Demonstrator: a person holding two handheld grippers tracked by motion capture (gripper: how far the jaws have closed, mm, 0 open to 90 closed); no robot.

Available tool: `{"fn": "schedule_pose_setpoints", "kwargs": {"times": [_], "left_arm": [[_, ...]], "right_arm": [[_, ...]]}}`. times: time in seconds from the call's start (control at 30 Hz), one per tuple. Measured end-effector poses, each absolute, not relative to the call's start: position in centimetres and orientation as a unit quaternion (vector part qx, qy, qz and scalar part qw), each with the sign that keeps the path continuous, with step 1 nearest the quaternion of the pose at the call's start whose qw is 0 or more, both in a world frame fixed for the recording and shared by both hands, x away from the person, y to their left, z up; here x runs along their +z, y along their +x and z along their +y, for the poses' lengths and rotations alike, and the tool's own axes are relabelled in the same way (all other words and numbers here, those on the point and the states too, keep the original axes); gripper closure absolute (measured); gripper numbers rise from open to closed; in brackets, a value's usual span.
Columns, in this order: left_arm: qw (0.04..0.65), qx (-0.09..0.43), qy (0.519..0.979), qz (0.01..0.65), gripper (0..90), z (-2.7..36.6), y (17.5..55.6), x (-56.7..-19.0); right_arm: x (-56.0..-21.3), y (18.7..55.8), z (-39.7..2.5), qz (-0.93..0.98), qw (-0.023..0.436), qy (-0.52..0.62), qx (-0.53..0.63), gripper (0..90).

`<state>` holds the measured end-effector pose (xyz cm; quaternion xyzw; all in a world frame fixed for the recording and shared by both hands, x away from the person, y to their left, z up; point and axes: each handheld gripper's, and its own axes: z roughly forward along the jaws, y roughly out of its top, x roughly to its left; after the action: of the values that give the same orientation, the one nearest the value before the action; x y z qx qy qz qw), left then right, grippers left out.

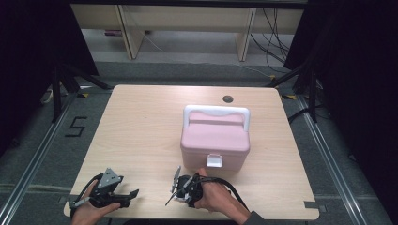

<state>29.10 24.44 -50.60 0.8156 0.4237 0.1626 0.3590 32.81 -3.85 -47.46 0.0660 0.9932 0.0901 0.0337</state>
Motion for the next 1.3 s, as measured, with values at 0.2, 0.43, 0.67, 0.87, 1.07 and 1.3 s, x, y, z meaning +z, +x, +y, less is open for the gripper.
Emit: {"fn": "schedule_pose_setpoints", "kwargs": {"times": [0.2,0.43,0.67,0.87,1.07,1.3], "left_arm": [[0.357,0.167,0.816,0.423,20.2,24.4,29.1,-50.6],[0.358,0.166,0.815,0.423,20.2,24.4,29.1,-50.6],[0.357,0.158,0.818,0.422,20.2,24.4,29.1,-50.5],[0.362,0.168,0.814,0.423,20.2,24.4,29.1,-50.7],[0.365,0.163,0.814,0.422,20.2,24.3,29.1,-50.7],[0.368,0.163,0.809,0.429,20.2,24.3,29.1,-50.7]], "right_arm": [[-47.8,33.2,-3.8,0.995,0.029,0.060,0.072,66.9],[-47.8,32.9,-3.5,0.997,0.019,0.047,0.060,69.8],[-46.8,32.0,-4.5,0.996,0.038,0.039,0.077,70.1],[-45.4,31.3,-7.1,0.994,0.047,0.050,0.085,70.2],[-44.4,30.5,-9.6,0.992,0.053,0.067,0.093,70.1],[-43.7,29.8,-13.6,0.988,0.058,0.104,0.103,70.1]]}}
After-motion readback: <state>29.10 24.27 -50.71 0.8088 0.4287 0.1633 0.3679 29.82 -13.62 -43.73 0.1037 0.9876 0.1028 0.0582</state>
